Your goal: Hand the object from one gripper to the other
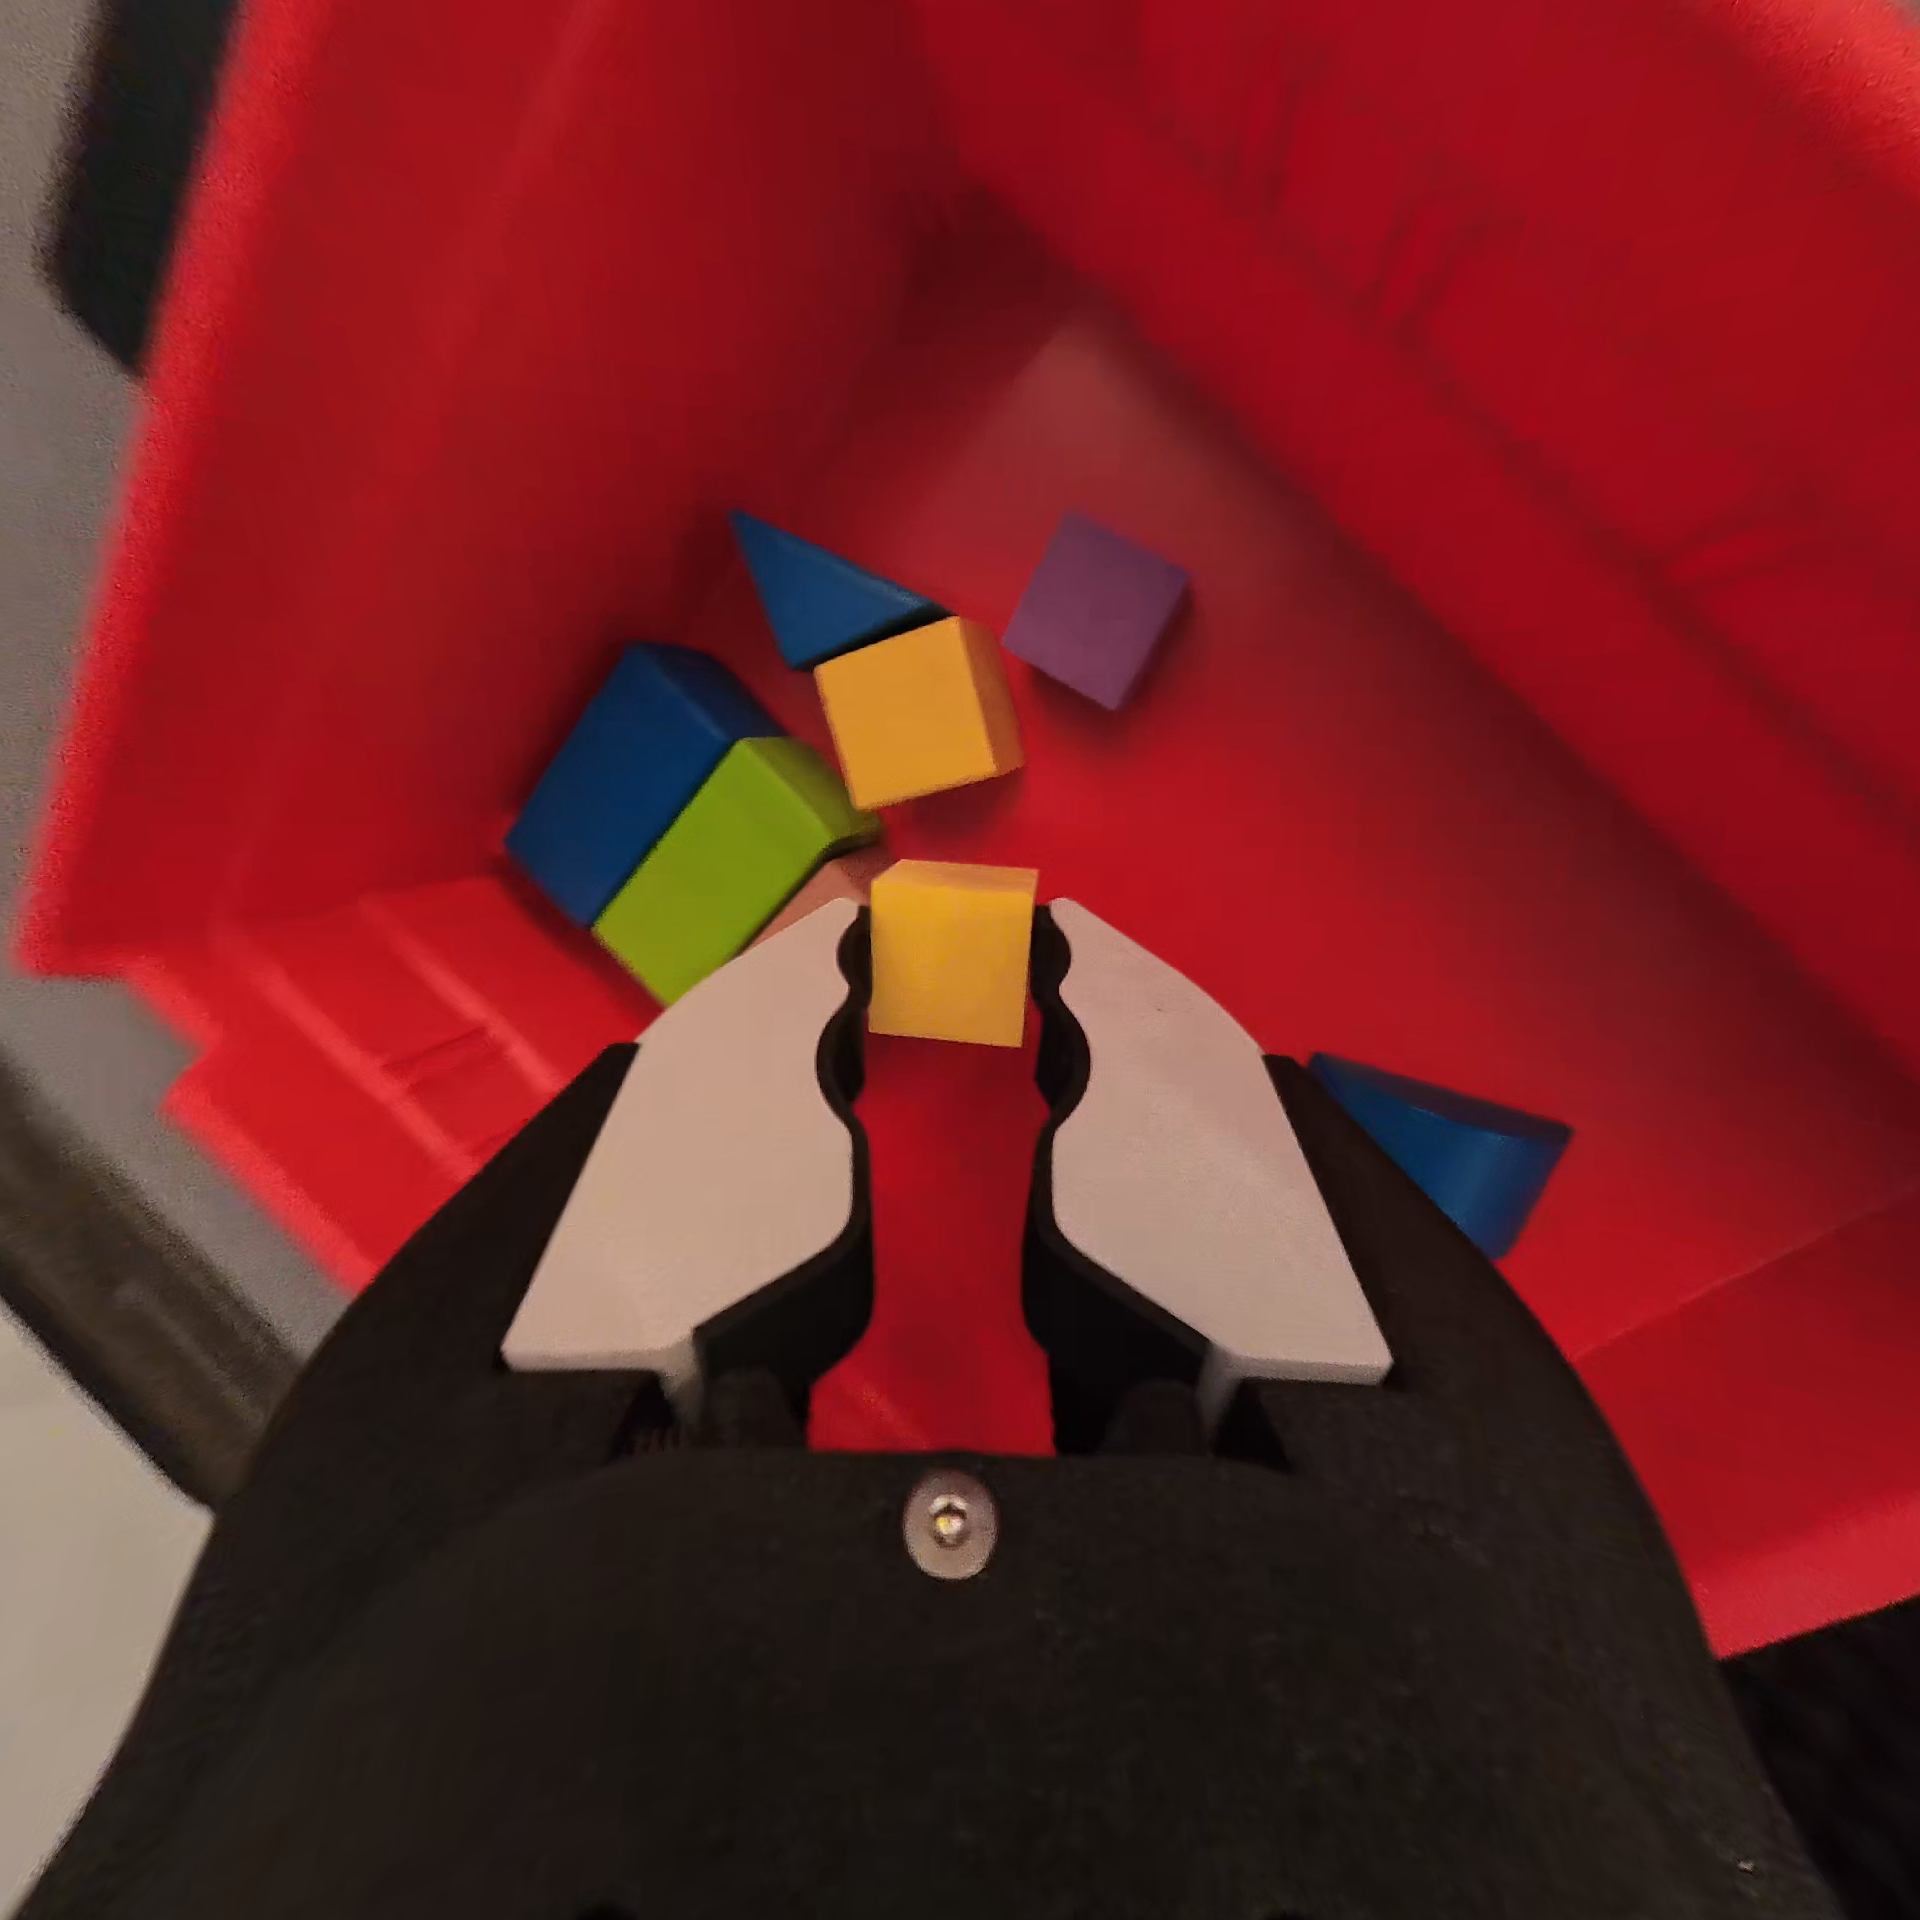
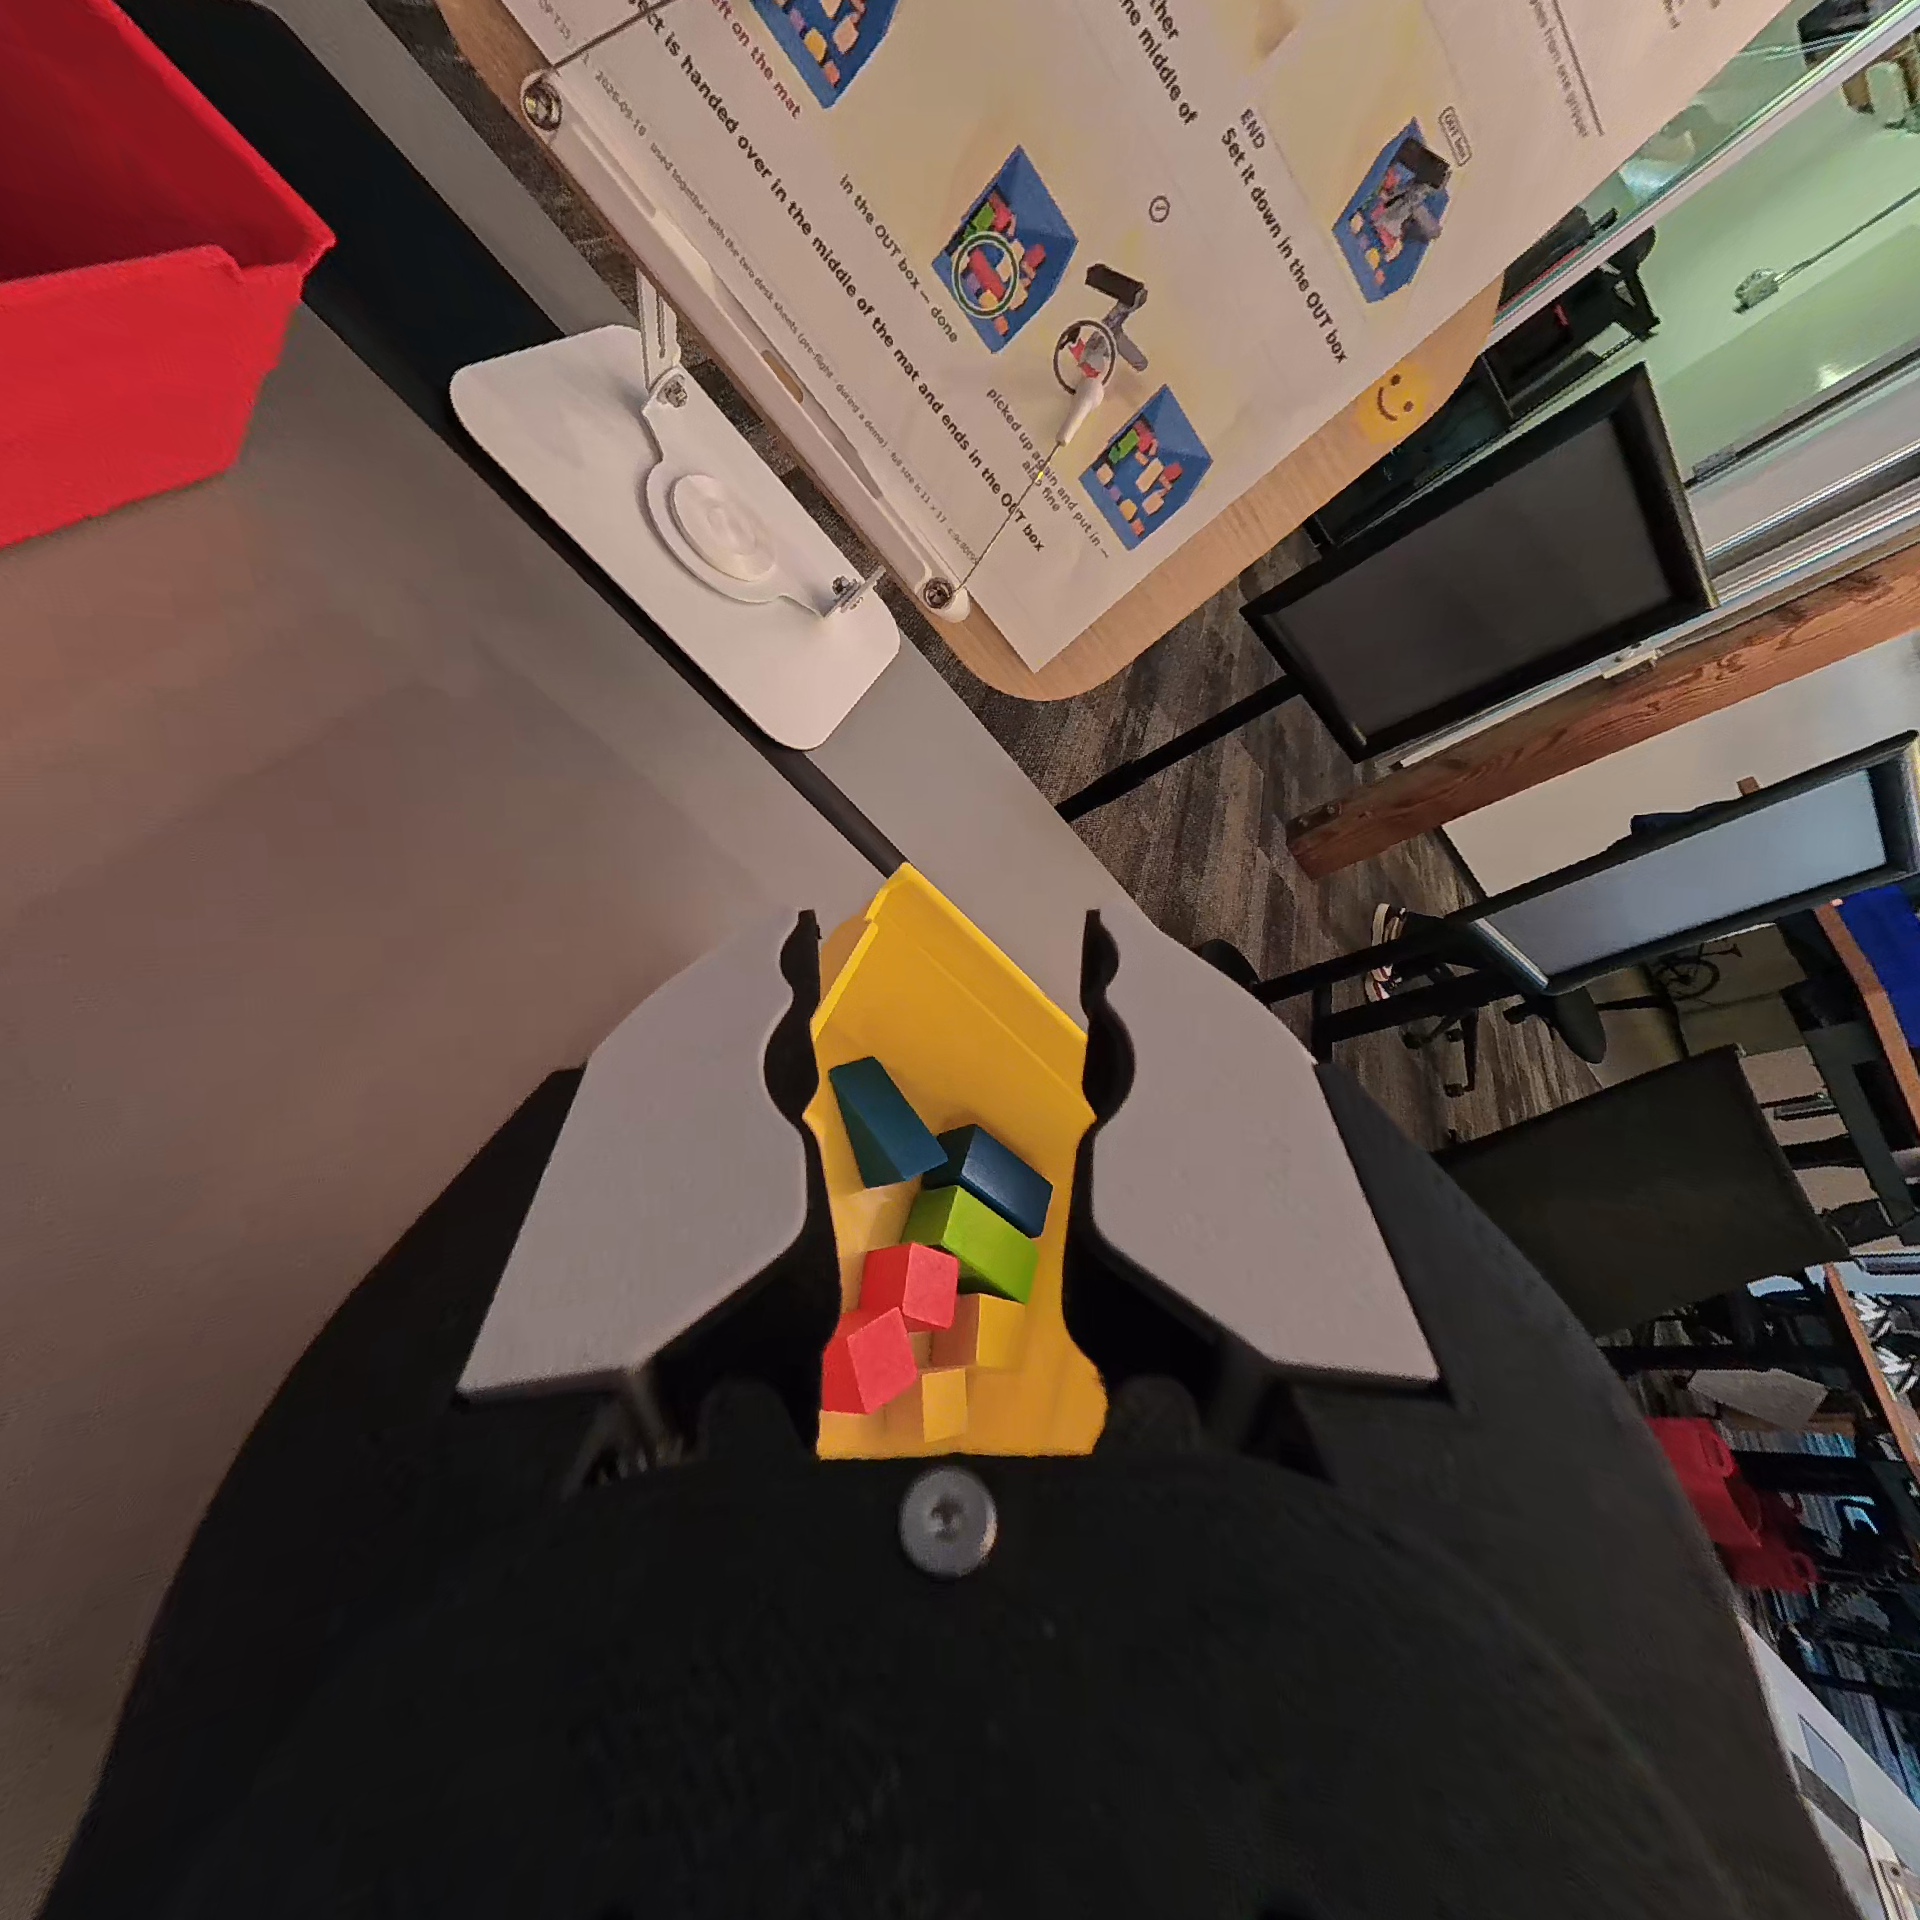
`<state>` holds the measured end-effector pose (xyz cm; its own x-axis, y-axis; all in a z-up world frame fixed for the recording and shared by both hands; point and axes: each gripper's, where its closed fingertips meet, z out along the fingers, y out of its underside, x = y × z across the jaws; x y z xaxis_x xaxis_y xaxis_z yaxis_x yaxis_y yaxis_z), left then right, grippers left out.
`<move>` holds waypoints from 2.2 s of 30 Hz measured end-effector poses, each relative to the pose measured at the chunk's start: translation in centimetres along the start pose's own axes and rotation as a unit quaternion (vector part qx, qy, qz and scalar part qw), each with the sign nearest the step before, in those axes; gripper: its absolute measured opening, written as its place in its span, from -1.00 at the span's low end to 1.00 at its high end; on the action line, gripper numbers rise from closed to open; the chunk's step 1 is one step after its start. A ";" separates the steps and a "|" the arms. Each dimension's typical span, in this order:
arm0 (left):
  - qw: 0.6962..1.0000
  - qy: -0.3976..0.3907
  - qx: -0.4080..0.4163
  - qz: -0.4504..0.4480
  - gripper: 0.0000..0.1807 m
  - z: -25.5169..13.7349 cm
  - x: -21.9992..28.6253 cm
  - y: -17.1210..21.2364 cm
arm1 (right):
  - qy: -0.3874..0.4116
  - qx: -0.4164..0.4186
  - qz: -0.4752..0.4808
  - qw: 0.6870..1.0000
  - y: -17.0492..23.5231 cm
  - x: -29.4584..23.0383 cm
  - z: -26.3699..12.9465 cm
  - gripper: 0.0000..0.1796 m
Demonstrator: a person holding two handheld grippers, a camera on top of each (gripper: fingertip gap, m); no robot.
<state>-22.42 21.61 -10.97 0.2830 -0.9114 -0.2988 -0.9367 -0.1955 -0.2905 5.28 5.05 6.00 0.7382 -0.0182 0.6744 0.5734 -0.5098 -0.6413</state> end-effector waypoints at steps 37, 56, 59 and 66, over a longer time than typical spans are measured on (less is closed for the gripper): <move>0.779 0.423 0.462 0.021 -0.69 -27.0 17.7 -12.2 | -0.088 0.517 -0.135 0.841 -10.4 -8.5 -13.0 -0.45; 0.804 0.337 0.490 -0.026 -0.57 -25.7 13.7 -13.0 | -0.254 0.246 -0.025 0.935 -2.0 -1.2 -6.1 -0.68; 0.807 0.313 0.501 -0.023 -0.57 -26.2 12.7 -12.4 | -0.334 0.030 0.042 0.941 7.4 -0.3 -2.1 -0.68; 0.822 0.296 0.486 -0.023 -0.59 -25.9 12.0 -11.7 | -0.413 -0.315 0.037 0.854 23.8 -3.2 -0.3 -0.68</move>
<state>-13.41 3.58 12.33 -0.1064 -0.9840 0.1431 -0.2387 -0.1145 -0.9643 16.43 -7.30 -11.25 0.9123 0.4092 -0.0134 0.4012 -0.9000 -0.1707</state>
